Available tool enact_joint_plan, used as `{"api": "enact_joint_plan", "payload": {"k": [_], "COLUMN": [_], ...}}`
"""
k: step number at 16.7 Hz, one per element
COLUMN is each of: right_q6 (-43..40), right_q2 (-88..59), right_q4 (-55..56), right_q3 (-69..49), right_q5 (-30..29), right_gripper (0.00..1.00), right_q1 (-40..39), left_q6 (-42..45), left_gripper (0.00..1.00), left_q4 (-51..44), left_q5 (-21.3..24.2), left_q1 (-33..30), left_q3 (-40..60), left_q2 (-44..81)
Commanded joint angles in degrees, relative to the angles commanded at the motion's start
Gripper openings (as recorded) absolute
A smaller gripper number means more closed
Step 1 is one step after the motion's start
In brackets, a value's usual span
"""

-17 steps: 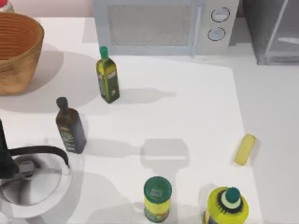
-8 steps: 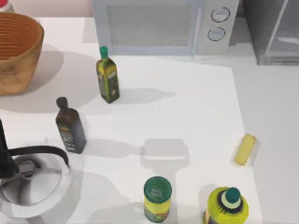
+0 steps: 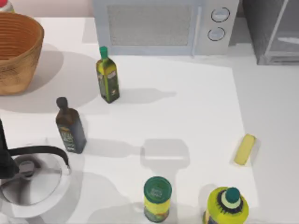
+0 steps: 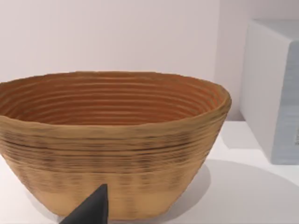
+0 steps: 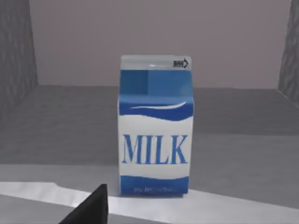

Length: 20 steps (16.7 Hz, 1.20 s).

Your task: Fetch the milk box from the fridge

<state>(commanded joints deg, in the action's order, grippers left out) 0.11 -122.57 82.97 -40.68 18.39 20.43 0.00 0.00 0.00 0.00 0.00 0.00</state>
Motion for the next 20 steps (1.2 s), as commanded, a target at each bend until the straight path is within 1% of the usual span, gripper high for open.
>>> {"api": "enact_joint_plan", "payload": {"k": [3, 6, 13, 20], "right_q6": [0.23, 0.35, 0.36, 0.29], "right_q2": [-6.50, -9.95, -10.75, -16.73], "right_q4": [-4.39, -7.33, -8.22, -16.18], "right_q3": [-10.87, -16.47, -17.90, -32.23], "right_q5": [-4.10, -6.75, -7.02, -8.47], "right_gripper": [1.00, 1.00, 1.00, 1.00], "right_q1": [-4.04, -6.66, -6.92, -8.31], "left_q6": [0.00, 0.00, 0.00, 0.00], "left_gripper": [1.00, 1.00, 1.00, 1.00], "left_q4": [0.00, 0.00, 0.00, 0.00], "left_q5": [0.00, 0.00, 0.00, 0.00], "left_q1": [0.00, 0.00, 0.00, 0.00], "left_q3": [0.00, 0.00, 0.00, 0.00], "left_q2": [0.00, 0.00, 0.00, 0.00]}}
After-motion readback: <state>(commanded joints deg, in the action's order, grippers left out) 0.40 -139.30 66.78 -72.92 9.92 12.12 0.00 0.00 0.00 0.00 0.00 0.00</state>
